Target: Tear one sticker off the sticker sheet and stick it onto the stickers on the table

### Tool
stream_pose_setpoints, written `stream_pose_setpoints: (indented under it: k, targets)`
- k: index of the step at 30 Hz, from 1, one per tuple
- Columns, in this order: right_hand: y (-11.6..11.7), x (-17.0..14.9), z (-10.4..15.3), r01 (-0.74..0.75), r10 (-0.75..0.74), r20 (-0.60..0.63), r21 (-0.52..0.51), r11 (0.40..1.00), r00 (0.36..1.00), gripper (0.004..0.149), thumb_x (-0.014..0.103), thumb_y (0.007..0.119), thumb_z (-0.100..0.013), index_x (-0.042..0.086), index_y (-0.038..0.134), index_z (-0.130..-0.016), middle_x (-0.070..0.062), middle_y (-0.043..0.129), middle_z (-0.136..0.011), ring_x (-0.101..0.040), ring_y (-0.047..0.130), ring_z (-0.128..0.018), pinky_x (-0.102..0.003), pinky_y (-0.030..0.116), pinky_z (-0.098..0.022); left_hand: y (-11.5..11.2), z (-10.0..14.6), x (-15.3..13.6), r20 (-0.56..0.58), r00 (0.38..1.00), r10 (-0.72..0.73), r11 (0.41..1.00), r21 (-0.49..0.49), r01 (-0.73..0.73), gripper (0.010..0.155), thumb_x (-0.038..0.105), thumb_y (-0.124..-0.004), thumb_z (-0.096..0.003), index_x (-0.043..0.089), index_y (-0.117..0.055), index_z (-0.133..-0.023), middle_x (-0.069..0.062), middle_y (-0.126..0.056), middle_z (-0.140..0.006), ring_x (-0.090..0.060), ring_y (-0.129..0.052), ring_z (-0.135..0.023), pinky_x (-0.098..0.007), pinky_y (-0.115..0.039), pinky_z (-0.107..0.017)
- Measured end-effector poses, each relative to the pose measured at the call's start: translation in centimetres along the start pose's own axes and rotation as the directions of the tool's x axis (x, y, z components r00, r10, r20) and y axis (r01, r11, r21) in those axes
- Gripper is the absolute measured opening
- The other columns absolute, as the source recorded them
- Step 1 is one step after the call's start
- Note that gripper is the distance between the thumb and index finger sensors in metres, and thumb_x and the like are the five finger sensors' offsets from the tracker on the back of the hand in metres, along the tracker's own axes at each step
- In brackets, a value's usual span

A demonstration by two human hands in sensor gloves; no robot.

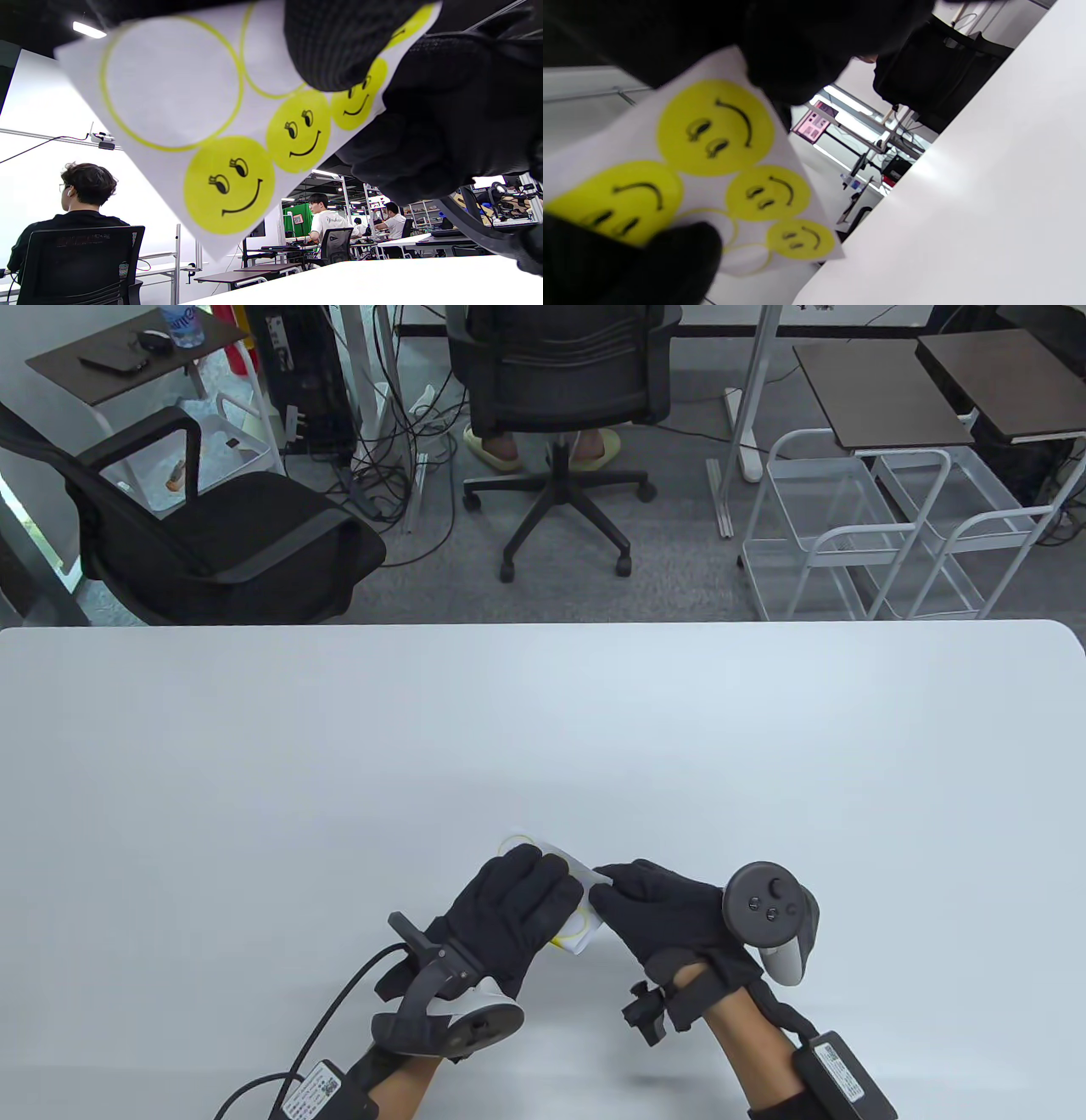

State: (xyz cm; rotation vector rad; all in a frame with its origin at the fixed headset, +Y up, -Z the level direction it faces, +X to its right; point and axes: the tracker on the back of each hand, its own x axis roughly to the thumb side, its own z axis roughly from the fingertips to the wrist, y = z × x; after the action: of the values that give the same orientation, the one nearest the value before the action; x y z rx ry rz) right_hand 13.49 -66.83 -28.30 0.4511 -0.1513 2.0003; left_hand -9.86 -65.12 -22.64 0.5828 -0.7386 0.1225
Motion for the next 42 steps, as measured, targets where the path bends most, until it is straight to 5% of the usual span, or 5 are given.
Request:
stream_pose_setpoints:
  k: [16, 24, 29, 35, 42]
  targets:
    - [-1.7, 0.7, 0.5, 0.068, -0.067, 0.009, -0.131, 0.989, 0.998, 0.038, 0.041, 0.083, -0.049, 0.013, 0.097, -0.07, -0.001, 0.092, -0.047, -0.014, 0.087, -0.023, -0.035, 0.079, -0.013, -1.0, 0.8, -3.1, -0.295, 0.942, 0.16, 0.982, -0.049, -0.182, 0.122, 0.068, -0.08, -0.0399, 0.004, 0.001, -0.106, -0.028, -0.005, -0.115, -0.056, -0.025, -0.106, -0.061, -0.045, -0.077]
    - [-1.9, 1.5, 0.3, 0.214, -0.213, 0.1, 0.002, 0.977, 0.972, 0.038, 0.04, 0.082, -0.049, 0.013, 0.096, -0.072, -0.002, 0.091, -0.049, -0.015, 0.087, -0.026, -0.036, 0.079, -0.015, -5.5, 3.4, -8.2, -0.488, 0.088, 0.869, 0.232, 0.243, -0.942, 0.135, 0.07, -0.092, -0.0338, 0.003, -0.001, -0.108, -0.029, -0.004, -0.117, -0.058, -0.004, -0.104, -0.067, -0.029, -0.076]
    - [-2.1, 1.7, 0.2, 0.216, -0.217, 0.111, 0.021, 0.976, 0.97, 0.038, 0.04, 0.082, -0.049, 0.013, 0.096, -0.072, -0.002, 0.091, -0.049, -0.015, 0.087, -0.027, -0.036, 0.079, -0.016, -6.3, 2.6, -7.0, -0.521, 0.15, 0.84, 0.18, 0.008, -0.984, 0.12, 0.07, -0.096, -0.0344, 0.01, -0.033, -0.116, -0.025, -0.024, -0.123, -0.058, -0.015, -0.107, -0.07, -0.035, -0.075]
    - [-2.9, 1.3, 0.4, 0.161, -0.157, 0.085, -0.049, 0.986, 0.984, 0.038, 0.04, 0.081, -0.05, 0.013, 0.095, -0.073, -0.002, 0.091, -0.05, -0.015, 0.087, -0.027, -0.037, 0.079, -0.016, -6.4, 1.9, -6.0, -0.511, 0.146, 0.847, 0.173, 0.006, -0.985, 0.049, 0.055, -0.102, -0.039, 0.027, -0.089, -0.076, -0.007, -0.08, -0.109, -0.041, -0.08, -0.101, -0.06, -0.067, -0.073]
    - [-2.7, 1.2, 0.6, 0.04, -0.033, 0.065, -0.105, 0.994, 0.997, 0.037, 0.039, 0.082, -0.05, 0.014, 0.095, -0.074, -0.004, 0.092, -0.053, -0.019, 0.088, -0.03, -0.042, 0.08, -0.021, -7.1, 2.0, -5.4, -0.515, -0.05, 0.856, -0.058, 0.0, -0.998, 0.032, 0.048, -0.092, -0.0505, 0.022, -0.09, -0.069, -0.005, -0.09, -0.101, -0.037, -0.089, -0.095, -0.057, -0.073, -0.071]
